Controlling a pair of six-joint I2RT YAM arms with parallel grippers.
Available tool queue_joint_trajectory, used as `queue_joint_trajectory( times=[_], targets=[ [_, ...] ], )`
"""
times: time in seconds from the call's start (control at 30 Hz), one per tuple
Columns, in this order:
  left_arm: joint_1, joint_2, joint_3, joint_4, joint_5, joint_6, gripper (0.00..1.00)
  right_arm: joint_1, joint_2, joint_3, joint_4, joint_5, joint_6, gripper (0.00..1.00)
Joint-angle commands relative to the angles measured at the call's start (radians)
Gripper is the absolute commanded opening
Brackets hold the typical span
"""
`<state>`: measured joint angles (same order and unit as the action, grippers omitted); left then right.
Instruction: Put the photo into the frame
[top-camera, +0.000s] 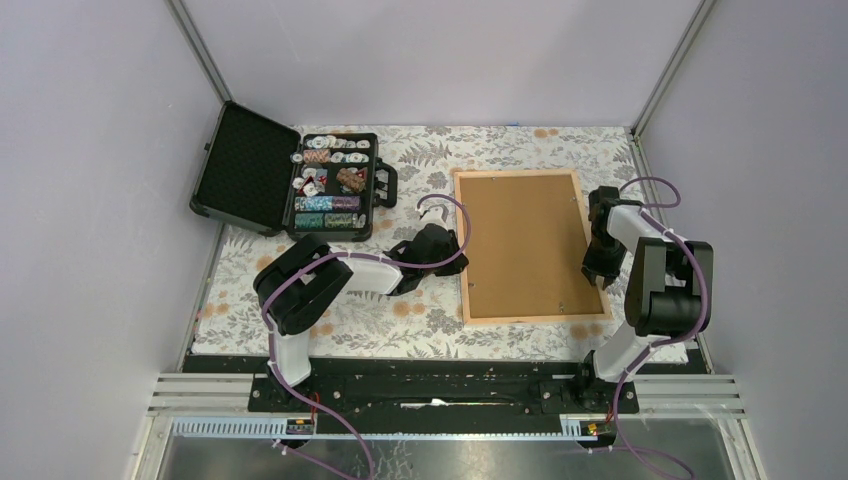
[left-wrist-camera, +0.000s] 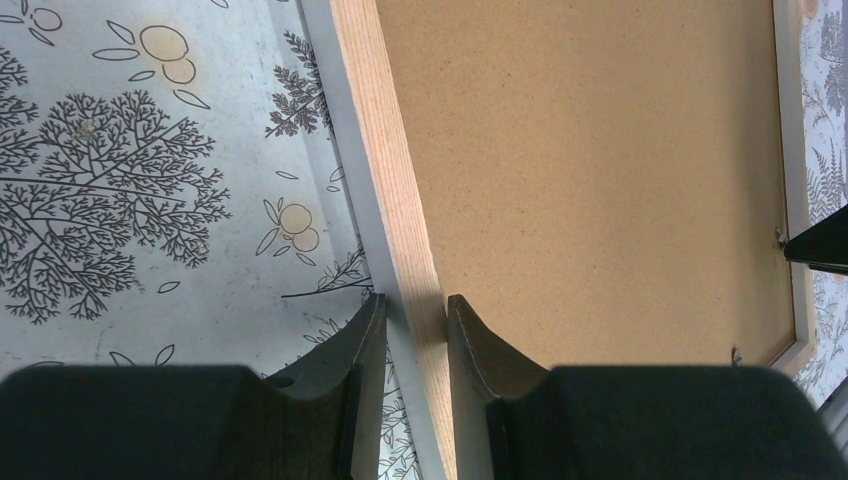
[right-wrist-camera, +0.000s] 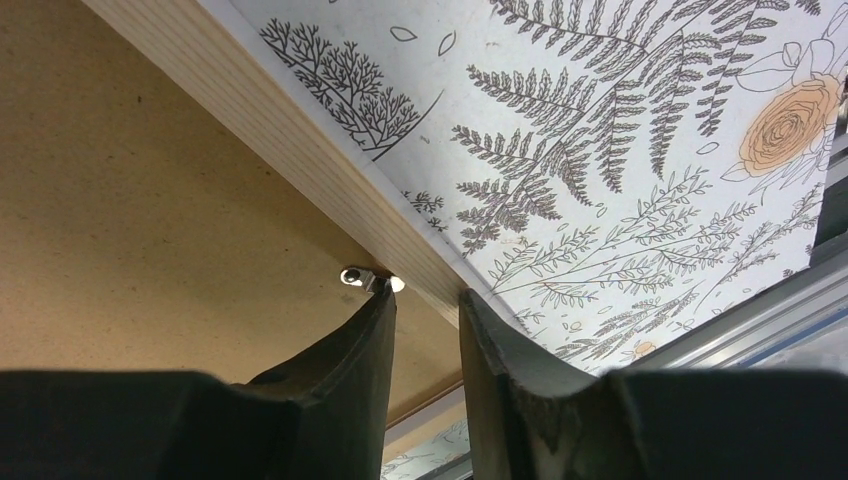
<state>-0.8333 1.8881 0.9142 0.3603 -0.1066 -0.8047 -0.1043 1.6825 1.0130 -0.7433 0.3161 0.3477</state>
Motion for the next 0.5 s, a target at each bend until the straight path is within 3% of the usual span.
queue_joint_trajectory(
  times=[0.0, 0.27, 0.47],
  targets=[
    [0.017, 0.053, -0.015, -0.086, -0.036, 0.025, 0.00, 0.002, 0.043, 0.009, 0.093, 0.019, 0.023, 0.36],
    [0.017, 0.055, -0.015, -0.086, -0.036, 0.025, 0.00, 0.002, 0.061, -0.021, 0.153, -0.004, 0.028, 0.31],
    [0.019, 0.054, -0.014, -0.084, -0.031, 0.025, 0.00, 0.002, -0.029, -0.044, 0.095, 0.016, 0.020, 0.51]
  ],
)
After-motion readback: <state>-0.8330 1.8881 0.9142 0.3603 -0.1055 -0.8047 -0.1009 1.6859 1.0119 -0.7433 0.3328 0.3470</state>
